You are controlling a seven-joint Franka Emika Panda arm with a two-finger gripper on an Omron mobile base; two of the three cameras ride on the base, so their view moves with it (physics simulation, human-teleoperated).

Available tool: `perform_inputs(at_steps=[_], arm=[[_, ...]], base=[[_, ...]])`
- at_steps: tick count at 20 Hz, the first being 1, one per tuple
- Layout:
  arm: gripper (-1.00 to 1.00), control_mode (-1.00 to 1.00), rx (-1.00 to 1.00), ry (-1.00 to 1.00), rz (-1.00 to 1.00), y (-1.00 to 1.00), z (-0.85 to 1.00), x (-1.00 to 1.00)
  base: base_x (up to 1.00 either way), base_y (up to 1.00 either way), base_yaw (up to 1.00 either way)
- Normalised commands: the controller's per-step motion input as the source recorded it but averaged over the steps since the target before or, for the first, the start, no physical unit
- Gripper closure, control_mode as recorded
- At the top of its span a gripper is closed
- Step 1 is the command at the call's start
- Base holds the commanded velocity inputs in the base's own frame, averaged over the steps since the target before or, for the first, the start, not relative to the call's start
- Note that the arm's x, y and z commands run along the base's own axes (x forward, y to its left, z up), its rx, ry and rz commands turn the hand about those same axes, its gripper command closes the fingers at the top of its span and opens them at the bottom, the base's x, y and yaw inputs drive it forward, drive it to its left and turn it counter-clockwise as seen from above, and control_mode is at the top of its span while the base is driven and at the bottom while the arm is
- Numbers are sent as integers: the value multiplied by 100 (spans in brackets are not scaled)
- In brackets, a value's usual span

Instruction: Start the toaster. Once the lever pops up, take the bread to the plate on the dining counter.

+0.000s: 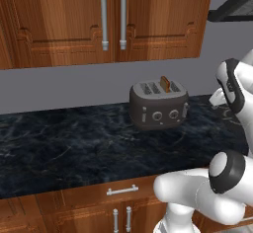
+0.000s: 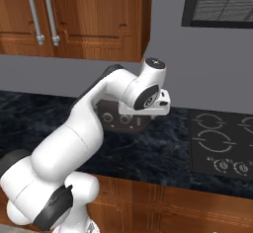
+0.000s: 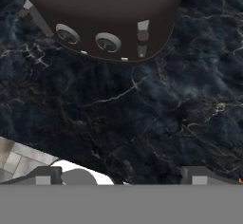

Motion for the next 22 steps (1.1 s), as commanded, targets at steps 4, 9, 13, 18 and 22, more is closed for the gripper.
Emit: perform_inputs(at_steps=[4,9,13,18,22], arm=[[-100,-100,0,0,0,0,-4,24],[-100,-100,0,0,0,0,-1,33],[-100,-100,0,0,0,0,-1,28],[-100,-100,1,-11,0,0,-22,9],[-100,-100,0,-24,0,6,-23,0]], base=[[0,0,0],[0,0,0],[0,0,0],[0,0,0],[0,0,0]])
